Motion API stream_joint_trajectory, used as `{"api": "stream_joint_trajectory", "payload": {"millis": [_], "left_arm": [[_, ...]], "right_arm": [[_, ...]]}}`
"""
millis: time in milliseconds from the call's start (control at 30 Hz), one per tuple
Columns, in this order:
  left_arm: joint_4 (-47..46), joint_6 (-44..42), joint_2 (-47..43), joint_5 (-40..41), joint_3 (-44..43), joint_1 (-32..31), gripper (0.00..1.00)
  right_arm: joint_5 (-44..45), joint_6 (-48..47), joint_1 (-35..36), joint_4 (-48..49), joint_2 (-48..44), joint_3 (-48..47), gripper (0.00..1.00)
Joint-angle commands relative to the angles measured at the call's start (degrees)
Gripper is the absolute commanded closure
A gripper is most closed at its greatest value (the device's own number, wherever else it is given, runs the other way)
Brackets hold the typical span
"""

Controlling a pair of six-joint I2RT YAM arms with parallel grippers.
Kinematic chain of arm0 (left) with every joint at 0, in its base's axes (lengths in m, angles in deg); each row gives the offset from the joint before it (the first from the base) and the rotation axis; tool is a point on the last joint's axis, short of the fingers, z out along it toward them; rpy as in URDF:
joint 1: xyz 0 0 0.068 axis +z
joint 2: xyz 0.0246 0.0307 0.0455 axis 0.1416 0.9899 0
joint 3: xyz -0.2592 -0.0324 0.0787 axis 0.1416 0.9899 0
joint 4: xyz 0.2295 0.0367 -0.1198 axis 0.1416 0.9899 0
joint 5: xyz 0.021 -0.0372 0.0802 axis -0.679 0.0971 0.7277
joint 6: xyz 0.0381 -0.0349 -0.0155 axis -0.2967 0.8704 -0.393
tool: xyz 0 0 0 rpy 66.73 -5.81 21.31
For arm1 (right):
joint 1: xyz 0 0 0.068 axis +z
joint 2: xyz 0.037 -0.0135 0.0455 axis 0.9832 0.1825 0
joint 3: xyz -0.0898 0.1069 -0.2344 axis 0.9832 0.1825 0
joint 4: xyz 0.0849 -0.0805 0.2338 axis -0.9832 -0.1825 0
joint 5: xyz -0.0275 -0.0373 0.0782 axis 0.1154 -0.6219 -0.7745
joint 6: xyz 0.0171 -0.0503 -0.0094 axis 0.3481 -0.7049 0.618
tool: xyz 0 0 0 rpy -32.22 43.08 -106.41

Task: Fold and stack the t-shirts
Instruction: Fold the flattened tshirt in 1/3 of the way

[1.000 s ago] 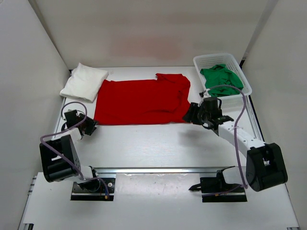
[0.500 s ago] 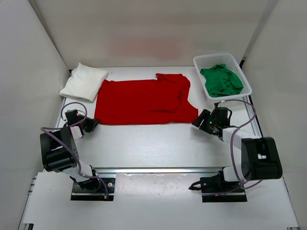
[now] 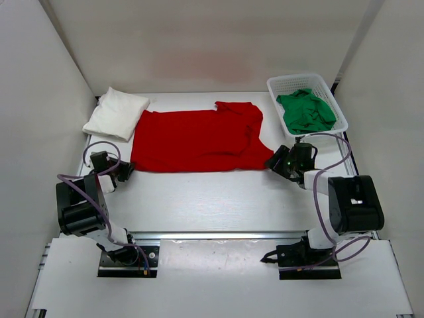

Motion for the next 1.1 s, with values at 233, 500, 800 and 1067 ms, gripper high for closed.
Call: {"api": "stream_joint_trajectory", "payload": {"millis": [233,500,800,1067], "left_arm": [[-1.4,-0.7,-1.3,1.0,1.0,-0.3,0.99],[2.9,-4.2,-6.4,5.4,-0.8,0.9,1.00],[9.2,-7.8,-11.8,0.0,-6.4,-2.0,1.00],[23.7,-14.5,-17.1,-10.2,-23.0,-3.1,1.00]], "right_arm": [[3.1,0.6,-0.4,1.6,1.9,-1.4,0.72],[2.3,0.8,-1.0,1.4,3.8,-4.1,0.81],[2.8,-1.6,0.2,-2.6,-1.0,-4.3,1.00],[8.4,-5.9,2.5,-19.0,-24.4,-6.8,1.00]]}}
